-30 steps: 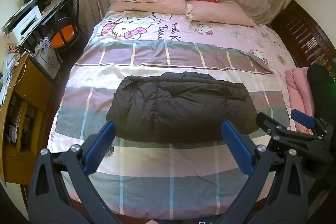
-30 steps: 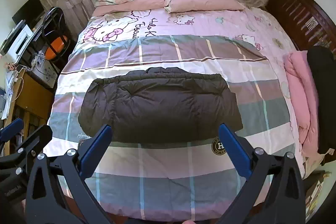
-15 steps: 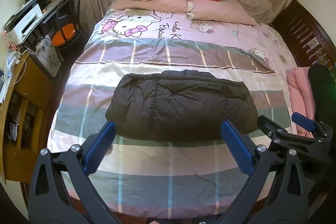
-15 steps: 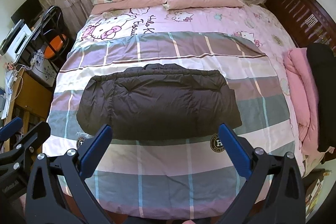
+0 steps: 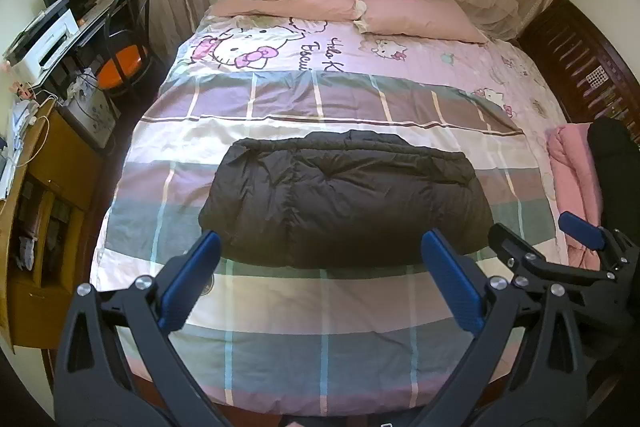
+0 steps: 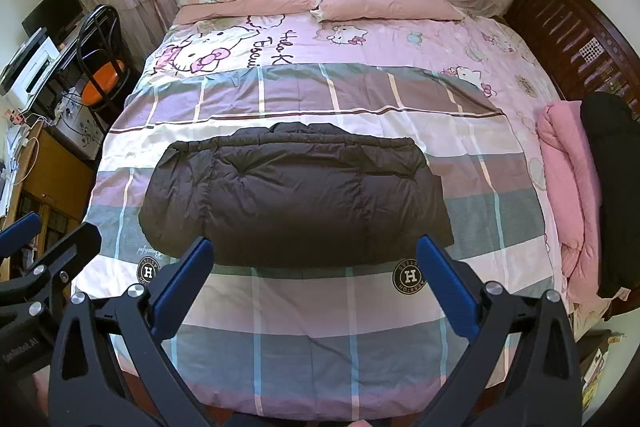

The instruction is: Fold large clothes

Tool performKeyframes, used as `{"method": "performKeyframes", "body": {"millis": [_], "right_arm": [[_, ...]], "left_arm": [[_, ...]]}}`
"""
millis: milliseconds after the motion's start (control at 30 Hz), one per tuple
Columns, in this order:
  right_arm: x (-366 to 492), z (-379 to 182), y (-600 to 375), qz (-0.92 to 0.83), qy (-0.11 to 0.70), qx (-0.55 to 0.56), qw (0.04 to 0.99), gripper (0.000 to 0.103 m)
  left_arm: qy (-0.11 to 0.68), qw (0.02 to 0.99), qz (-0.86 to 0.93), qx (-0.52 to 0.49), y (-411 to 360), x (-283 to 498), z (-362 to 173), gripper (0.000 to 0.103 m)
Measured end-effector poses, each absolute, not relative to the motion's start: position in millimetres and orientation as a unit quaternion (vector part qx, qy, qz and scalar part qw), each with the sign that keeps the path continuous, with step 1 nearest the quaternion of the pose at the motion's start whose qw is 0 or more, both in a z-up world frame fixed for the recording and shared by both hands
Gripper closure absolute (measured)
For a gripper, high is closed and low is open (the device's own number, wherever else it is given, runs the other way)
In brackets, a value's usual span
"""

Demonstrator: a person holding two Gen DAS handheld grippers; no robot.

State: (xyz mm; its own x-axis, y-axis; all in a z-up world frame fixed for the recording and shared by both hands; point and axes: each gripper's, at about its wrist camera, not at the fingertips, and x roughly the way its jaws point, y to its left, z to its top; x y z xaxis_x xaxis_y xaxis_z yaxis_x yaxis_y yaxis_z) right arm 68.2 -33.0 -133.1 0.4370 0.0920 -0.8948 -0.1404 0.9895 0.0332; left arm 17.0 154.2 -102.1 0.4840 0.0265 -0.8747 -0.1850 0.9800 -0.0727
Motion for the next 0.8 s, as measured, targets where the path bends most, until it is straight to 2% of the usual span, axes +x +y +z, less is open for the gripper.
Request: {"method": "performKeyframes", "body": {"millis": [800], "right_arm": [[67.0,-145.7,-31.5,0.064,0.525,-0.050,0.847,0.001]], "left_arm": [[0.500,0.861,0.048,-0.083,153.1,19.3,-105.5,0.002]]}}
